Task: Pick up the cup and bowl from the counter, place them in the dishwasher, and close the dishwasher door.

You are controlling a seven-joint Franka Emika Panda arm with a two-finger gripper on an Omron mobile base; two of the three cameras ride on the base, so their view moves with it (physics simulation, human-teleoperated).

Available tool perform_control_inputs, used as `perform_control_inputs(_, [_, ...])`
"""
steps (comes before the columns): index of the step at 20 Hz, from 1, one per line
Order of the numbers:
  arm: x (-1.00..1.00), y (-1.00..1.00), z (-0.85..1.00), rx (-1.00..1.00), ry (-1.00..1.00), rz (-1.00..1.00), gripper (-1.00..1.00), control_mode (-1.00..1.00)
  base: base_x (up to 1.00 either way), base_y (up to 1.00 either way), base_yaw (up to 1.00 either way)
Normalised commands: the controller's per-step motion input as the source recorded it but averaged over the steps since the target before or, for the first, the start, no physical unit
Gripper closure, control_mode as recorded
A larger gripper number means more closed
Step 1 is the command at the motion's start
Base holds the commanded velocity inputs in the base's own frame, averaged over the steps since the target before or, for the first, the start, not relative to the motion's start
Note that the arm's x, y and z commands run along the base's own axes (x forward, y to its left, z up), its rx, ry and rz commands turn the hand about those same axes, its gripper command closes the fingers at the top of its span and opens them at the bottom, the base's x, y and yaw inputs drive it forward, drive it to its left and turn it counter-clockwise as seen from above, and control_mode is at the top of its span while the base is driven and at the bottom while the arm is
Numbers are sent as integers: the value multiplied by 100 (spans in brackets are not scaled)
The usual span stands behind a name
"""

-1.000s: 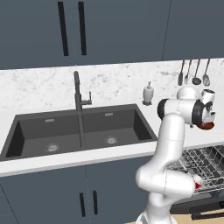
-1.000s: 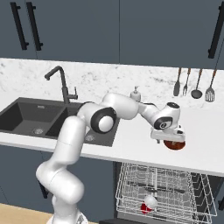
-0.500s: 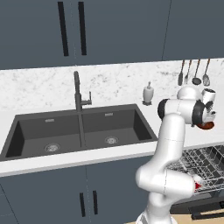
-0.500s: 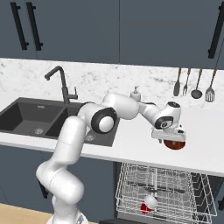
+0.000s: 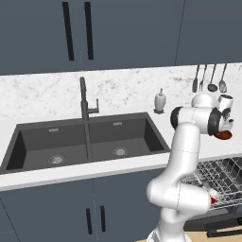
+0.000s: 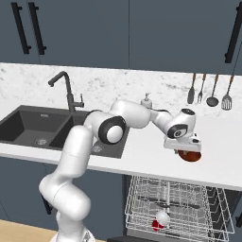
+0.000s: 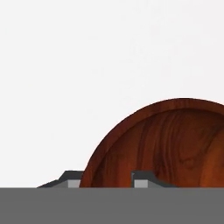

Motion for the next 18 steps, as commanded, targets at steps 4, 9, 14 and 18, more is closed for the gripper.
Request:
perform_control_inputs(4, [-12,0,0,0,0,0,100,-100,0,0,0])
perform_control_inputs(9, [-76,0,5,1,-6,2,100,-100,0,0,0])
perform_control_inputs(14, [-100,0,9,3,-13,8,100,-100,0,0,0])
perform_control_inputs(18, [-96,0,5,2,-14,10,100,-100,0,0,0])
